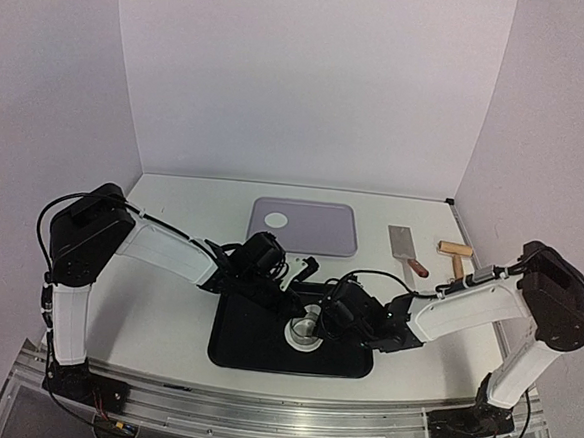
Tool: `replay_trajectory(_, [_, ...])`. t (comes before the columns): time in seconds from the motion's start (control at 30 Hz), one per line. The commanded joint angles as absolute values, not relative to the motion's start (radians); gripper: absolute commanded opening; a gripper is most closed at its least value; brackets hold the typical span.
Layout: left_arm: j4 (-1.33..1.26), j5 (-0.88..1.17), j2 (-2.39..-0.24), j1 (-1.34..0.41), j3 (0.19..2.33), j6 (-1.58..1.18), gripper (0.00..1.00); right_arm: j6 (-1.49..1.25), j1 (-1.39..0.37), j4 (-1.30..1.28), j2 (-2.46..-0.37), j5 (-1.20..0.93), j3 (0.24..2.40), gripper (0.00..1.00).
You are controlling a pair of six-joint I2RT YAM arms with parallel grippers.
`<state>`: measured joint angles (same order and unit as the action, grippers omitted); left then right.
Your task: Roll out the dumpling wrappers from the dough
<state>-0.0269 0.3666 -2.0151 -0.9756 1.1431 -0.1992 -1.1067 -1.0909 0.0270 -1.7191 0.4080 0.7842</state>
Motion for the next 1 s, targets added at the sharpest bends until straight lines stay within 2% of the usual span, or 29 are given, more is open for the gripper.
replay_trajectory(0.0, [0.321,0.44,-2.142,-1.022,1.023,-0.172,0.0,-1.179,-1.063,-0.223,-1.887,0.344,0.682,0.0])
replay_trajectory(0.23, [0.276,0.435,-2.161,-1.022,0.982,-0.171,0.0,-1.252,-1.074,-0.168,-1.962,0.288,0.636,0.0])
replay_trajectory(0.57, [0.264,0.514,-2.154,-1.042,0.991,-0.143,0.0,-1.152,-1.054,-0.241,-1.935,0.329,0.68,0.0])
replay_trajectory(0.8, [0.232,0.601,-2.155,-1.043,1.038,-0.179,0.0,-1.023,-1.053,-0.324,-1.984,0.341,0.904,0.0])
replay_trajectory(0.97, [0.219,0.553,-2.154,-1.057,1.085,-0.173,0.0,-1.126,-1.05,-0.364,-1.868,0.377,0.737,0.0])
